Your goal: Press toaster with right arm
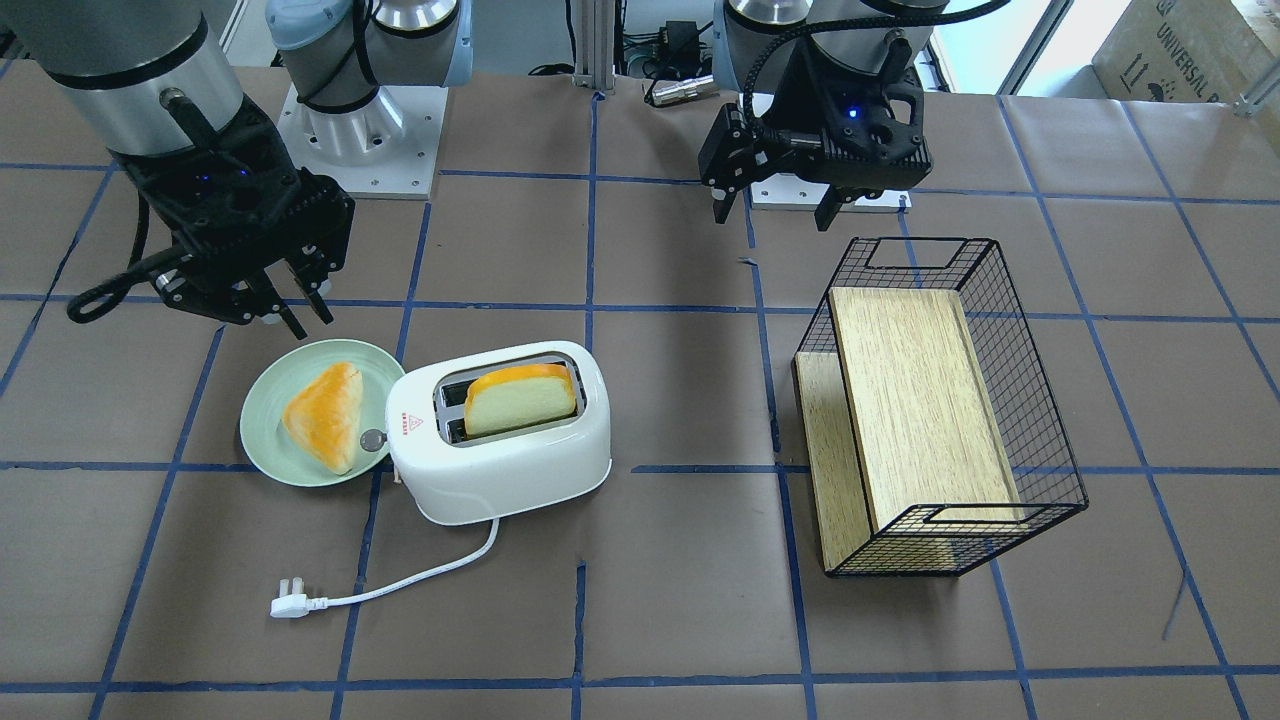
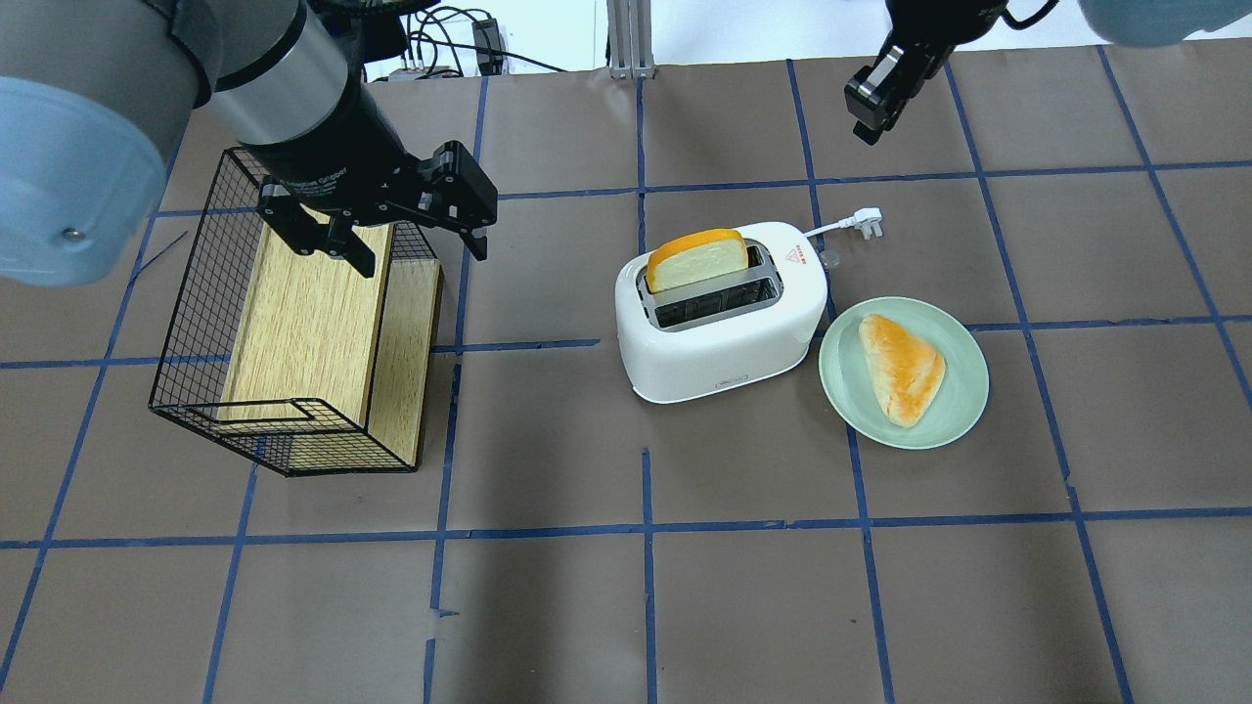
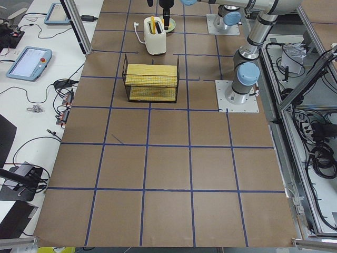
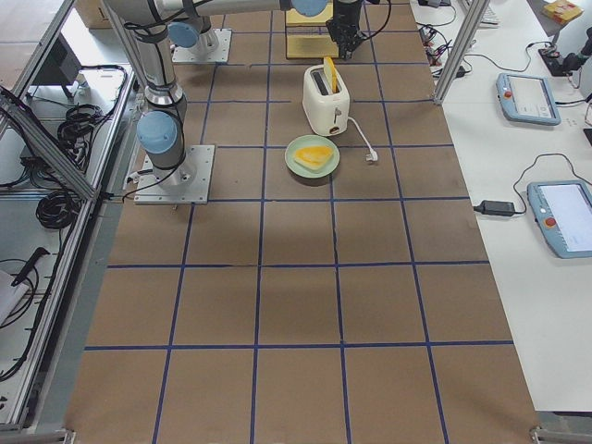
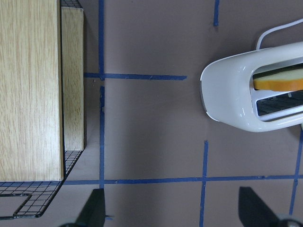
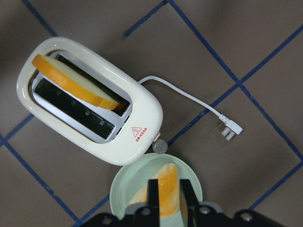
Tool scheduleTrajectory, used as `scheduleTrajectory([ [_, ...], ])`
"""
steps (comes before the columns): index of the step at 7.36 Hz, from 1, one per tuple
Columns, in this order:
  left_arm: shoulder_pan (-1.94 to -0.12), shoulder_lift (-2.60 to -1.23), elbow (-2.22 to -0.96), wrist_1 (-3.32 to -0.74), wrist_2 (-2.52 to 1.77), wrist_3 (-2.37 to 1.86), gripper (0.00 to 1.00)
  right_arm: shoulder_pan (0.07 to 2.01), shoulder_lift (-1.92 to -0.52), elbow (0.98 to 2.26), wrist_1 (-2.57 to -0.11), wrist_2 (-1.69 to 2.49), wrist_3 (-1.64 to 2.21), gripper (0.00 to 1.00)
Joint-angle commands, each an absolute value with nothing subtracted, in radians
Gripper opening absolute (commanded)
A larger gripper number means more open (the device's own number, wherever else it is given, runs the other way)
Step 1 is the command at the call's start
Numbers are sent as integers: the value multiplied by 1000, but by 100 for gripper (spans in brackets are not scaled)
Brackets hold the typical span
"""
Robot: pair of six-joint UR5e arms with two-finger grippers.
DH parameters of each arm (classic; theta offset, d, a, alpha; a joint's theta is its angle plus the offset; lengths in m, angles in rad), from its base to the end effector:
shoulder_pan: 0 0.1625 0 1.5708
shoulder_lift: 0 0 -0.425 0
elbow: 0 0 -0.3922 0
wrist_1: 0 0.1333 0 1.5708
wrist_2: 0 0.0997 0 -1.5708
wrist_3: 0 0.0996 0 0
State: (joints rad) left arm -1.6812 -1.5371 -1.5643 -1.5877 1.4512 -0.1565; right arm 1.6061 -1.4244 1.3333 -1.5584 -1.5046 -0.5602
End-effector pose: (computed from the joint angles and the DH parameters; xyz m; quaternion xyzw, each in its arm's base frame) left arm -0.1971 -0.4606 0.5065 0.0223 -0.9979 0.0036 0.0608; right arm 0.1596 -0.5545 0.5274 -0.2942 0.9544 -0.0466 0.0217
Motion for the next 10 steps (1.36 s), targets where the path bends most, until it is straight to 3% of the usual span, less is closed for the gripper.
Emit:
scheduleTrajectory([
  [1, -1681, -1537, -1565, -1588, 1451, -156, 100, 1609, -1430, 1315, -1528, -1520, -295, 51],
  [3, -1681, -1537, -1565, -1588, 1451, -156, 100, 1609, -1431, 1339, -1534, -1534, -188, 56],
  [7, -1681, -1537, -1563, -1588, 1451, -156, 100, 1608, -1427, 1331, -1545, -1532, -87, 58],
  [10, -1681, -1537, -1565, -1588, 1451, -156, 100, 1603, -1425, 1339, -1561, -1528, -78, 100],
])
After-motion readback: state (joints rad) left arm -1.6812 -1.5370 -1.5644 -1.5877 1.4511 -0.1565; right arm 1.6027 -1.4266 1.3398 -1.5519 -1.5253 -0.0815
